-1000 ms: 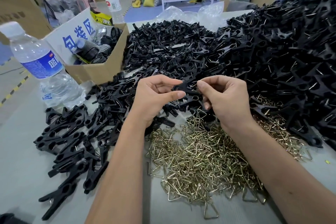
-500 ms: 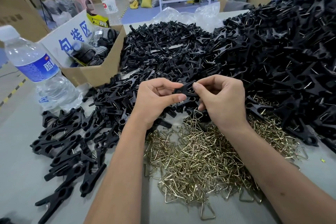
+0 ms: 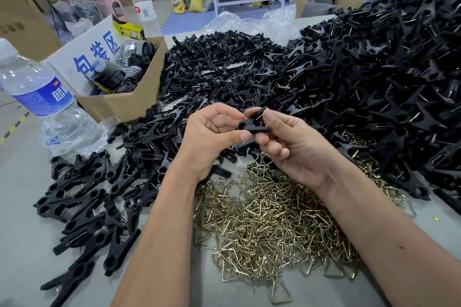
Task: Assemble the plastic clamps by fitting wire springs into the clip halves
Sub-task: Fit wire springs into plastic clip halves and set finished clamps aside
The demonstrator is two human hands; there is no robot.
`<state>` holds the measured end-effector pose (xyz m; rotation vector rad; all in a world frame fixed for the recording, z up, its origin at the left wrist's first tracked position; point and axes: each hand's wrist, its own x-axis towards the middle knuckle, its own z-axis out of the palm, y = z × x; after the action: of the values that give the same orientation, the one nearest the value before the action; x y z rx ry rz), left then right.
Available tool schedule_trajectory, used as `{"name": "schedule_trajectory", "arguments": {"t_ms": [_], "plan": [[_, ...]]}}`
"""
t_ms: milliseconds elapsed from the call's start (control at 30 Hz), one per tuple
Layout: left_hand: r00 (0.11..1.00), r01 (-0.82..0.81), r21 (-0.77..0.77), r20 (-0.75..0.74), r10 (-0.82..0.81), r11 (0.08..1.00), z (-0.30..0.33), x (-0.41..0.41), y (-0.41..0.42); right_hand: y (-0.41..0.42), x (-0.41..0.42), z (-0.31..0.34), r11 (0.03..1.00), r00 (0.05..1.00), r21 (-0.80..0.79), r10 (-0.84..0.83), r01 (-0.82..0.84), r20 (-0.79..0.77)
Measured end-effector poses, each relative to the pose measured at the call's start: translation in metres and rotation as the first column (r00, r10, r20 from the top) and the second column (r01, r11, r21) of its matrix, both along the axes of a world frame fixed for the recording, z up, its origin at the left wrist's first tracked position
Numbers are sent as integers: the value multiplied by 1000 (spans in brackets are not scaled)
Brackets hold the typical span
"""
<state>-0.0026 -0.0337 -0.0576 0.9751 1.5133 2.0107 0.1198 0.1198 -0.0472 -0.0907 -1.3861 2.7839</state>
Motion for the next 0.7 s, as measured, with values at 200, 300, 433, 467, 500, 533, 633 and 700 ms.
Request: {"name": "schedule_trajectory", "arguments": {"t_ms": [200,300,433,467,500,533,633,700], "plan": [[998,-19,-18,-53,18,1000,0,-4,-3,5,-1,-6,957,998,-284,63,-54,24],[993,-41,-39,-109,37,998,-1,-2,-1,9,-1,-8,941,987,-306,160,-147,16],[993,-30,-26,-115,27,999,1,-2,-4,11,1,-10,931,976,-300,220,-206,12],[993,-26,-26,-115,23,999,1,-2,-4,11,1,-10,919,974,-331,227,-212,6],[993,-25,-31,-120,21,999,2,-1,-5,12,0,-10,899,971,-378,240,-221,3],[991,-26,-36,-130,22,999,2,-1,-4,12,0,-9,872,966,-433,257,-230,3],[987,-33,-55,-160,24,998,1,-1,-3,13,-2,-8,821,960,-527,279,-222,29],[982,-56,-70,-184,43,996,1,0,-3,15,-1,-7,805,958,-548,287,-227,25]]}}
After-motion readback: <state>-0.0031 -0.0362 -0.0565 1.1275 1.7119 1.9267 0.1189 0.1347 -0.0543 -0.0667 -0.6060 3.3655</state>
